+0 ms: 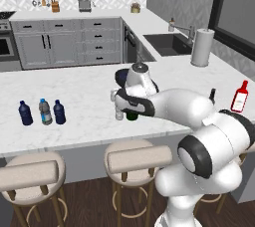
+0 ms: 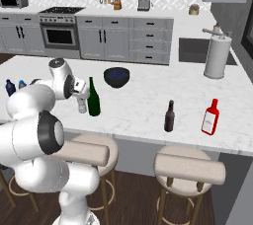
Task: Move the plastic bottles in the middle to the plastics group, and the glass bottles in the middle to the glass group.
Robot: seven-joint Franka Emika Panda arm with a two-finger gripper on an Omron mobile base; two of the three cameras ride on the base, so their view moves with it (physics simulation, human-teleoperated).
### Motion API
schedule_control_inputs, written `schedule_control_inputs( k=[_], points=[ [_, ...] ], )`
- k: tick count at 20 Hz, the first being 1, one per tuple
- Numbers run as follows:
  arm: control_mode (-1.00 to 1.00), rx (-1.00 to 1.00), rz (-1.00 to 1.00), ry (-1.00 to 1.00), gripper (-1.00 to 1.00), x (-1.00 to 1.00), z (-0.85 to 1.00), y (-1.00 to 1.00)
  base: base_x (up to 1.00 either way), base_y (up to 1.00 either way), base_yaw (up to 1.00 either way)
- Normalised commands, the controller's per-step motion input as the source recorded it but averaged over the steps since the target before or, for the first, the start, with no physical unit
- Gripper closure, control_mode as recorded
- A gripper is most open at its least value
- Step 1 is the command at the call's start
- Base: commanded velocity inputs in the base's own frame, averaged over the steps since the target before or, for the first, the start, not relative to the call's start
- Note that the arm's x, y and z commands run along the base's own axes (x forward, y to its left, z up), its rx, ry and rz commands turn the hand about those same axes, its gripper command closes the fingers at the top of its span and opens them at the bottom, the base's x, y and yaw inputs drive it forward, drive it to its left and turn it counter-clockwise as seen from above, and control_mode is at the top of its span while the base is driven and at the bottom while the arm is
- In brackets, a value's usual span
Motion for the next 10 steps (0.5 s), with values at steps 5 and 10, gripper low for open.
schedule_control_inputs(
  k=[5, 10],
  points=[
    [-1.00, 0.07, -0.05, -0.10, -1.00, -0.01, -0.01, -0.81, 0.00, 0.00, 0.00],
    [-1.00, -0.08, 0.12, 0.13, -1.00, 0.31, 0.01, -0.57, 0.00, 0.00, 0.00]
  ],
)
